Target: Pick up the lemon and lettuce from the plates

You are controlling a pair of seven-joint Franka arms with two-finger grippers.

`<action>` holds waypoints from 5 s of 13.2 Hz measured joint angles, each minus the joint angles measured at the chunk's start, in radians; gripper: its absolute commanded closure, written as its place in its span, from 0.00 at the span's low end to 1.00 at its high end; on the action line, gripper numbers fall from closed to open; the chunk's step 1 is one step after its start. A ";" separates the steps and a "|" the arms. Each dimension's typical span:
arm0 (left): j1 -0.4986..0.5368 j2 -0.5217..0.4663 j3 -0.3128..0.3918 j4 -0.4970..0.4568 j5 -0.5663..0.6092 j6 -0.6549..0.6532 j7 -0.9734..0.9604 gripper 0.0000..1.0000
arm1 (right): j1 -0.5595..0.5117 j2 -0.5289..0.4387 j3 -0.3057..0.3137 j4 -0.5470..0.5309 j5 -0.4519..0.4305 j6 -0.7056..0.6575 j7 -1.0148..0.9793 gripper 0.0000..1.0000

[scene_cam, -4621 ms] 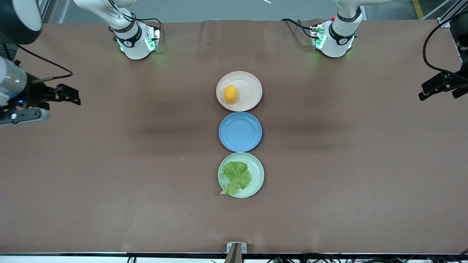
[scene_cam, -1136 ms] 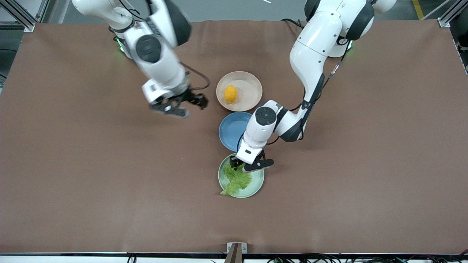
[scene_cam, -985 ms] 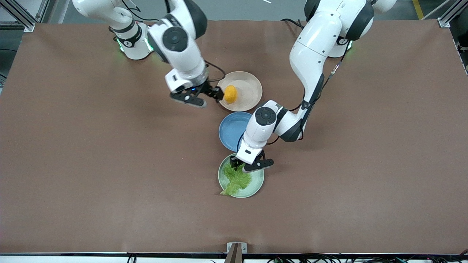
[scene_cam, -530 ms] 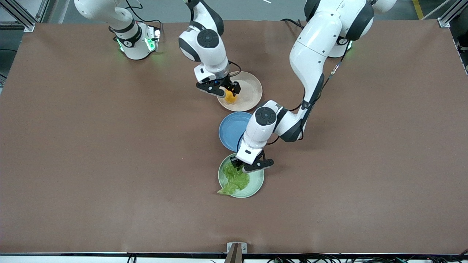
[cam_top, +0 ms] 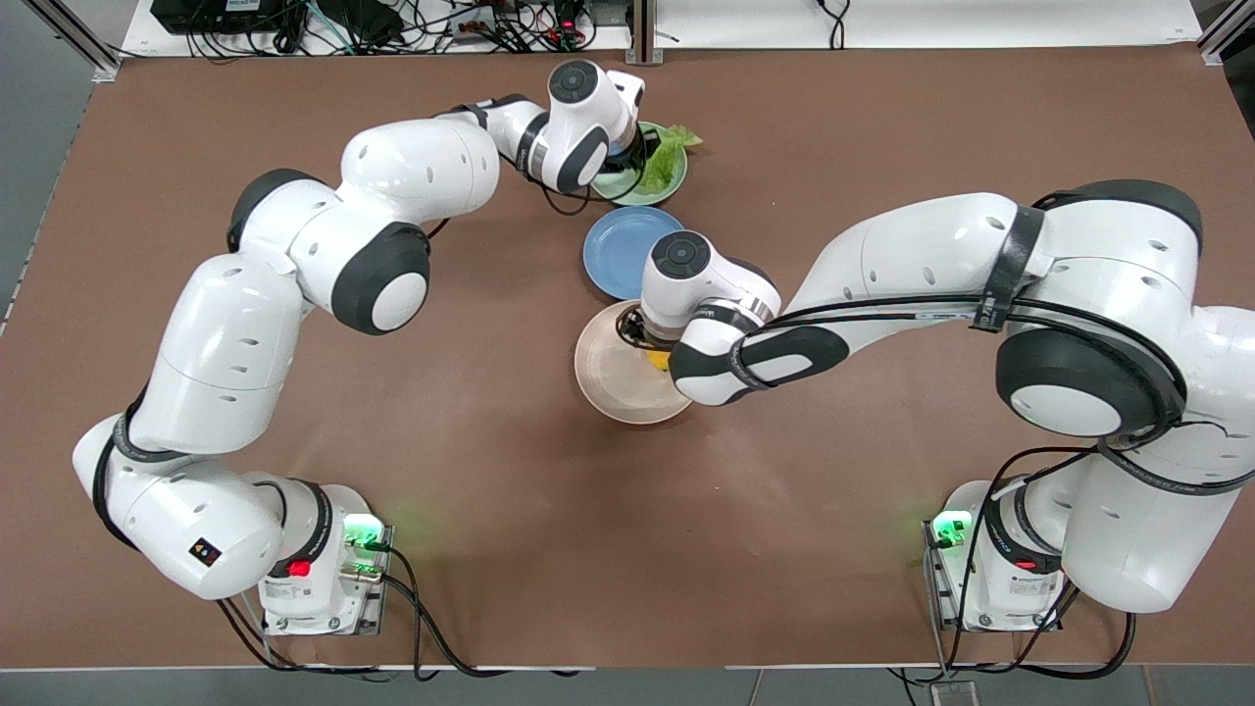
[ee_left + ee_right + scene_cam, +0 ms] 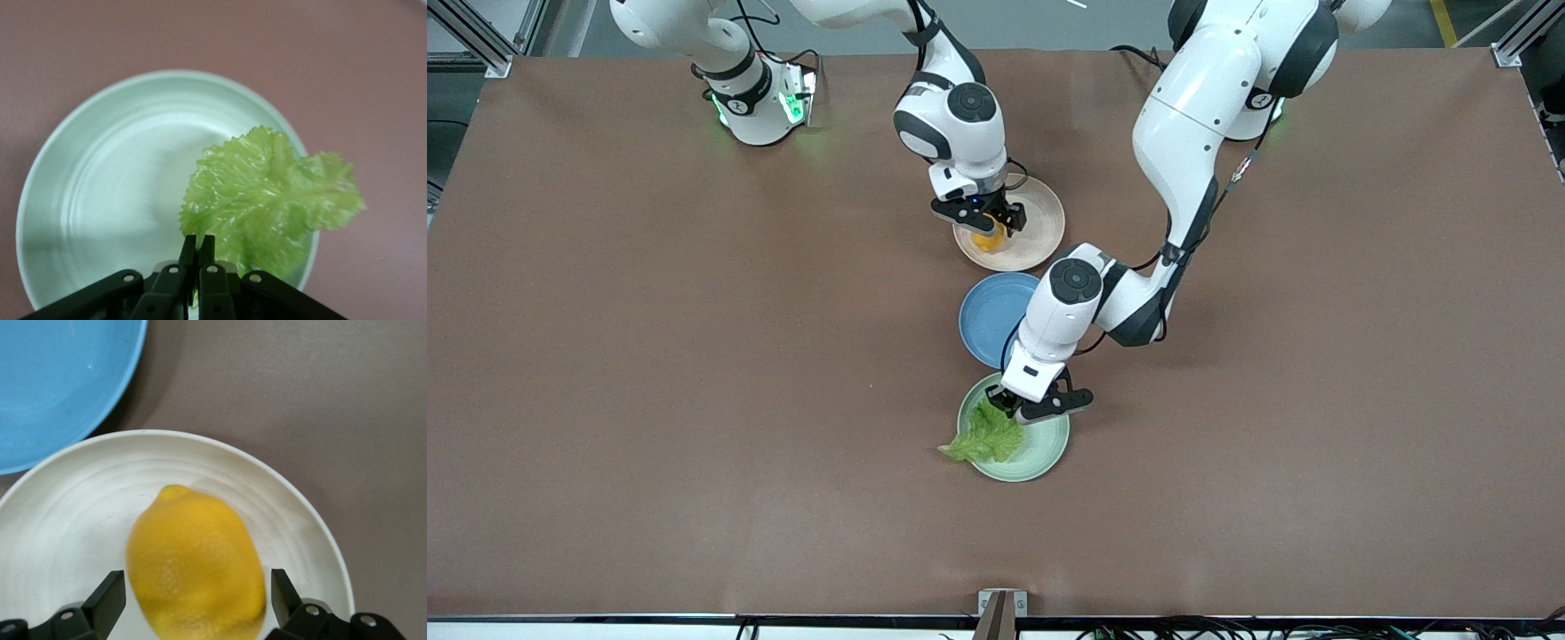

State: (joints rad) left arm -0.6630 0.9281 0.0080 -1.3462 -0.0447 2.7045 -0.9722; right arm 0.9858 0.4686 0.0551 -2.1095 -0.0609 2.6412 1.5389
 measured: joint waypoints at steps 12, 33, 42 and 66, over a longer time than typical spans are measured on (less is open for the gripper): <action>0.284 -0.653 0.001 -0.592 -0.005 -0.321 0.334 0.97 | -0.189 -0.152 -0.025 0.068 -0.060 -0.258 -0.292 1.00; 0.590 -0.784 -0.005 -0.892 -0.046 -0.334 0.956 0.00 | -1.005 0.011 -0.026 0.074 -0.023 -0.137 -1.493 0.00; 0.677 -1.042 0.007 -0.518 -0.046 -1.026 0.957 0.00 | -1.006 -0.128 -0.019 0.620 0.005 -1.018 -1.503 0.00; 0.669 -0.936 -0.032 -0.247 0.040 -1.042 0.957 0.00 | -0.972 -0.424 -0.071 0.527 0.068 -1.100 -1.508 0.00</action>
State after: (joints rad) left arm 0.0064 -0.0081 -0.0243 -1.5936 -0.0046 1.6624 -0.0154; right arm 0.0142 0.0447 -0.0161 -1.5827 0.0071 1.5414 0.0309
